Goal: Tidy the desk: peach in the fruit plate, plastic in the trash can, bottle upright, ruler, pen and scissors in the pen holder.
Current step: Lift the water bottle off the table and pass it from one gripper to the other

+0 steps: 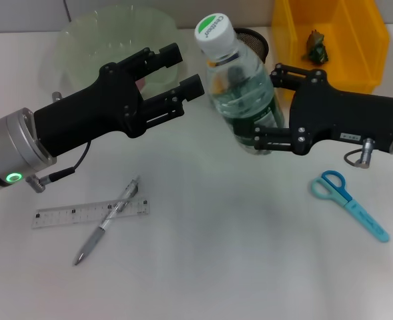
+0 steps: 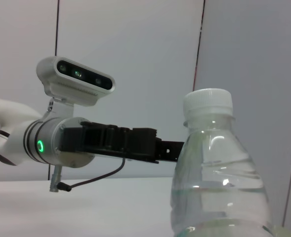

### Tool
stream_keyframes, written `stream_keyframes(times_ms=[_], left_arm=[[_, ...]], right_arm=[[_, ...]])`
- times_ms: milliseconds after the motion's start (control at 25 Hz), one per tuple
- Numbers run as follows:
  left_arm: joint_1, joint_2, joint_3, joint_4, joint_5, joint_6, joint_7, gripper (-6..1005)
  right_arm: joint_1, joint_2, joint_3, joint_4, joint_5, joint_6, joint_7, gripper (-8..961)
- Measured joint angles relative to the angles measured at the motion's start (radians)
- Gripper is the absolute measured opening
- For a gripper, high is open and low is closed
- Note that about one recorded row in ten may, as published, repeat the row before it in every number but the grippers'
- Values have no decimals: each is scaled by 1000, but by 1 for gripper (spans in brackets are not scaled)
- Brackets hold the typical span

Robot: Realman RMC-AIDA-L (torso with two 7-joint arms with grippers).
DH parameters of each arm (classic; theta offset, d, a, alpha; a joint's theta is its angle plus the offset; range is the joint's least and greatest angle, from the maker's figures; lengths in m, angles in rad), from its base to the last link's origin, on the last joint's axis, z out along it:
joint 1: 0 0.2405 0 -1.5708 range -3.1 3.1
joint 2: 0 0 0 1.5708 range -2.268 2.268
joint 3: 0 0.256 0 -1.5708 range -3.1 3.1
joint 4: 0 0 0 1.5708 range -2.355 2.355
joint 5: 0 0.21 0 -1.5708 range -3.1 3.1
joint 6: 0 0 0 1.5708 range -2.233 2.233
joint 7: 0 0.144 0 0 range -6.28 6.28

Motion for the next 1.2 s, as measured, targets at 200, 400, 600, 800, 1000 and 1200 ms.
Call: stream_keyframes(times_ms=[200,400,600,800,1000,1200], left_arm=[[0,0,1,0,0,4,0,741],[0,0,1,-7,0,5,0,742],[0,0,2,-7,5,7,0,741],[0,0,4,-9,5,8,0,741],[0,0,4,-9,6,9,0,741],[5,0,4,-9,7,9,0,741]], right_arm=[[32,0,-11,45,1,-1,-6,758],[48,0,-36,65,1,12,-8,758],[76,0,-39,108,2,18,-29,758],[107,1,-40,151,2,18,-36,758],[130,3,-46,186,7,18,-57,758],[137,4,-62,194,13,20,-62,759]])
